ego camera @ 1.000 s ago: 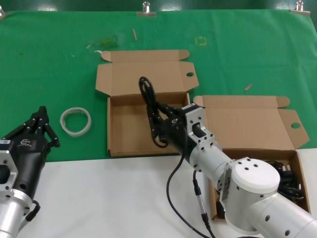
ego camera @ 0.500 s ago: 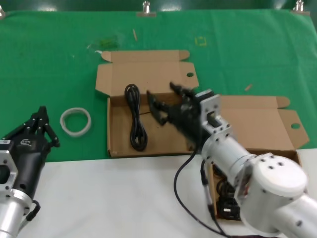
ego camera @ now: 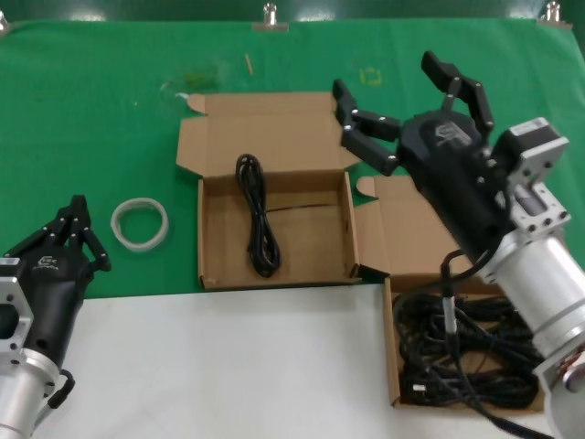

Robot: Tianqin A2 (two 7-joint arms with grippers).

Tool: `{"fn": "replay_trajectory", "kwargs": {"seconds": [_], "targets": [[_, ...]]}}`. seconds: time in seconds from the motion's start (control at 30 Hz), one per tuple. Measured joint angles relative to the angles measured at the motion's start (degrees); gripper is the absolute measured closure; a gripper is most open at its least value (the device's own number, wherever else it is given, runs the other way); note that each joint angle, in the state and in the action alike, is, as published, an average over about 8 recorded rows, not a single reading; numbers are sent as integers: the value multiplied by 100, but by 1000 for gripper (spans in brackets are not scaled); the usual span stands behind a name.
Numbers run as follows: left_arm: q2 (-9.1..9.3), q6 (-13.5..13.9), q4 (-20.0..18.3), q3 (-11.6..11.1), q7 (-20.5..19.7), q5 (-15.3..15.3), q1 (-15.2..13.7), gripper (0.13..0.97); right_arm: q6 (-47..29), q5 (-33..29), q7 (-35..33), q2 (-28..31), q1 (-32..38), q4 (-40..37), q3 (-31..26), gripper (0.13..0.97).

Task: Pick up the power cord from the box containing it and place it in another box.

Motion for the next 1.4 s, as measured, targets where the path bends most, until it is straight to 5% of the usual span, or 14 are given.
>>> {"fn": "replay_trajectory", "kwargs": {"seconds": [0.37,0.6,0.87,1.27,1.4], "targets": [[0,0,0,0,0,0,0,906,-82,-225,37,-144,-185,-139,296,244],[0,0,0,0,0,0,0,880,-149,-407,71,-260,-337,-248,537,210],[0,0,0,0,0,0,0,745,-226,-618,111,-393,-512,-374,813,147],[0,0,0,0,1,-1,0,745,-342,-936,171,-594,-774,-564,1230,129],[0,0,0,0,2,-1,0,525,-381,-1042,191,-661,-862,-627,1370,129]]}}
